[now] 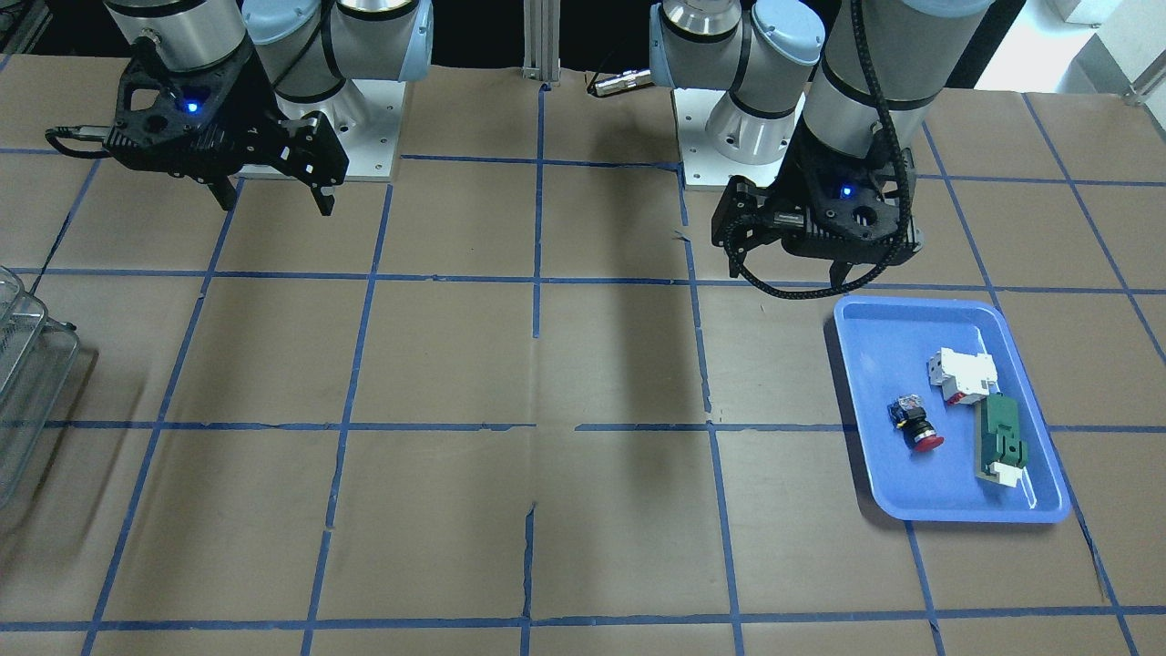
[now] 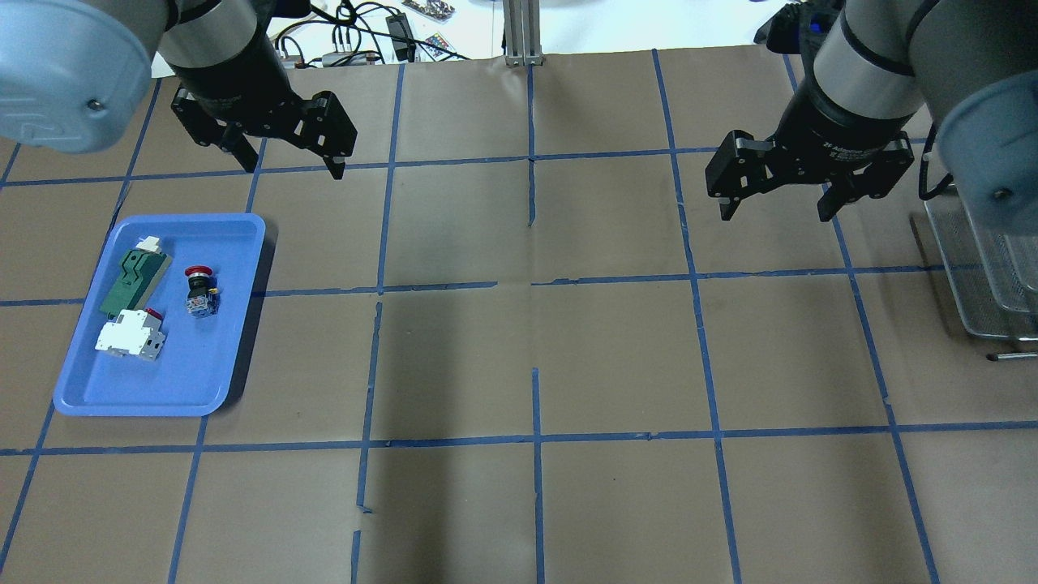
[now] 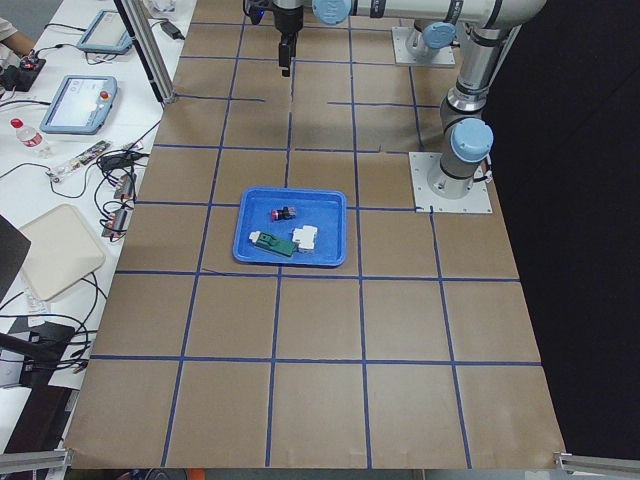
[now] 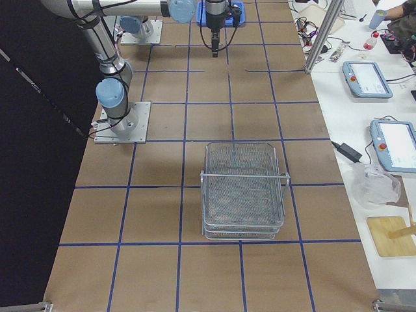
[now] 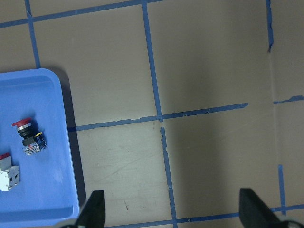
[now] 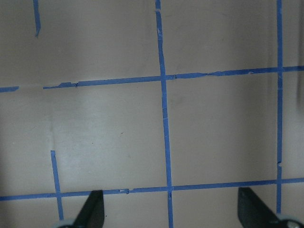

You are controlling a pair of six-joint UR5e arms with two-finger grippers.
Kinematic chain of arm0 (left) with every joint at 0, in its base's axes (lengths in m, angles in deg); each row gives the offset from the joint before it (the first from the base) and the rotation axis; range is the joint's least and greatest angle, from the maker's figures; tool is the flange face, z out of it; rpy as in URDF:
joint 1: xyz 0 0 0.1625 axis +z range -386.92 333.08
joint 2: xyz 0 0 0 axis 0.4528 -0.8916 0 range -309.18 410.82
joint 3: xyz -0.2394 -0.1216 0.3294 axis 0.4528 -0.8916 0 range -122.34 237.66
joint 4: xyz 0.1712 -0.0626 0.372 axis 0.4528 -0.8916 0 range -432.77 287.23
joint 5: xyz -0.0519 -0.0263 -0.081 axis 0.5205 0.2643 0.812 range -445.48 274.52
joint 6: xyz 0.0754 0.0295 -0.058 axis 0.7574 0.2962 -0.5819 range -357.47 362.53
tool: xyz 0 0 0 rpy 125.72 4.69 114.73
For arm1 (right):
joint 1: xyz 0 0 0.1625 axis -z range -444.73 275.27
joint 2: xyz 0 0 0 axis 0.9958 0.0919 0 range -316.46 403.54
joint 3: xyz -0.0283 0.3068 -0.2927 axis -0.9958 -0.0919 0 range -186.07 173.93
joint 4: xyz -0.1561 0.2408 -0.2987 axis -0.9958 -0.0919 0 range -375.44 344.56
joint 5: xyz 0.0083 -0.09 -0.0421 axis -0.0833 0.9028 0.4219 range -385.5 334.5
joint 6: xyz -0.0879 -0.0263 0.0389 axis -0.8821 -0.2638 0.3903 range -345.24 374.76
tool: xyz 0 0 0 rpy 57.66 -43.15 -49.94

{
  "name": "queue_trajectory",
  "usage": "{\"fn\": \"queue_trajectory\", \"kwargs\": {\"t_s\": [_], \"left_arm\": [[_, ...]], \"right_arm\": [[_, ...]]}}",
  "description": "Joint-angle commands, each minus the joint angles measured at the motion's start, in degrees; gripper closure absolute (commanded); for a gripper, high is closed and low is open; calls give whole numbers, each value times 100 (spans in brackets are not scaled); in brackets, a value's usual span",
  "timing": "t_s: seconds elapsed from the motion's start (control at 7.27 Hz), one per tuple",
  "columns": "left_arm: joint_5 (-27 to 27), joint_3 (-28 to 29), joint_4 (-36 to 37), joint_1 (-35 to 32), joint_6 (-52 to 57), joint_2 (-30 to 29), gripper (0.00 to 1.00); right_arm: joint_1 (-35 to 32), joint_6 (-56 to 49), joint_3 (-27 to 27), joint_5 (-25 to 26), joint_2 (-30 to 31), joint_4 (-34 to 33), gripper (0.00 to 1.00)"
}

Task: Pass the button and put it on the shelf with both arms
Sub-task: 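Move the left gripper down toward the red push button in the blue tray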

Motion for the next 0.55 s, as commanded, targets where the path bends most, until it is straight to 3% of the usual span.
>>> {"fn": "queue_trajectory", "kwargs": {"t_s": [0.0,0.14,0.41], "left_arm": [[-34,-8,1,29,26,-2,0],[-17,-34,1,125,87,32,0],[-60,-218,62,956,140,-72,0]], "right_arm": [[18,19,8,19,-1,0,0],[1,28,8,11,-1,9,0],[1,28,8,19,-1,0,0]]}}
